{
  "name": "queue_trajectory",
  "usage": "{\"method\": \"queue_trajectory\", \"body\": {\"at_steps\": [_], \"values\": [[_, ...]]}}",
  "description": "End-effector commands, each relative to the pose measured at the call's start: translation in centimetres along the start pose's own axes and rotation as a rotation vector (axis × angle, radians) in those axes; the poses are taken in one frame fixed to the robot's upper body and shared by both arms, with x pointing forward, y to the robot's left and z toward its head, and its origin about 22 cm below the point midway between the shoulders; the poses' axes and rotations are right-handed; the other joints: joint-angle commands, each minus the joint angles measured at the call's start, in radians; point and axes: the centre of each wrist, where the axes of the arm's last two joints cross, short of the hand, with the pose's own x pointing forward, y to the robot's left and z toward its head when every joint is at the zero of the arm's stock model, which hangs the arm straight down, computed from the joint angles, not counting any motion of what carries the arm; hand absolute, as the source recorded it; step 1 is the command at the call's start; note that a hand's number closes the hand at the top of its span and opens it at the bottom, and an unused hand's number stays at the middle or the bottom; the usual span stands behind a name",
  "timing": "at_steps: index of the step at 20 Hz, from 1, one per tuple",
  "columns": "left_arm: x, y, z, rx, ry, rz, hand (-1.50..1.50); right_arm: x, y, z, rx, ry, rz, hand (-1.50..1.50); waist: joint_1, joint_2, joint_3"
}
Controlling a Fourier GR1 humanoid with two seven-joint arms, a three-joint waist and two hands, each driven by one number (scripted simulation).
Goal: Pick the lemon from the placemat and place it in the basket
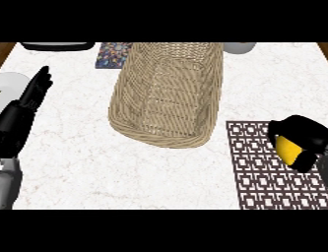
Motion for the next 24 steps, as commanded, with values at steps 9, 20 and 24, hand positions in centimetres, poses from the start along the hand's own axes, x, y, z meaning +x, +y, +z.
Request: {"method": "queue_trajectory", "body": {"at_steps": [9, 20, 24], "values": [[0.3, -0.2, -0.4, -0.003, 0.006, 0.0, 0.0, -3.7, -8.2, 1.9, -0.713, 0.545, -0.303, 1.5, -0.007, 0.003, 0.007], [0.1, -0.7, -0.3, -0.005, -0.001, -0.004, 0.0, 2.0, -22.8, 6.1, -1.049, 0.092, -0.535, 1.5, -0.011, -0.002, 0.004], [-0.6, 0.4, 0.1, 0.014, 0.015, 0.008, 0.0, 8.2, -26.8, 6.0, -1.005, -0.024, -0.569, 1.5, -0.007, -0.004, 0.004]]}}
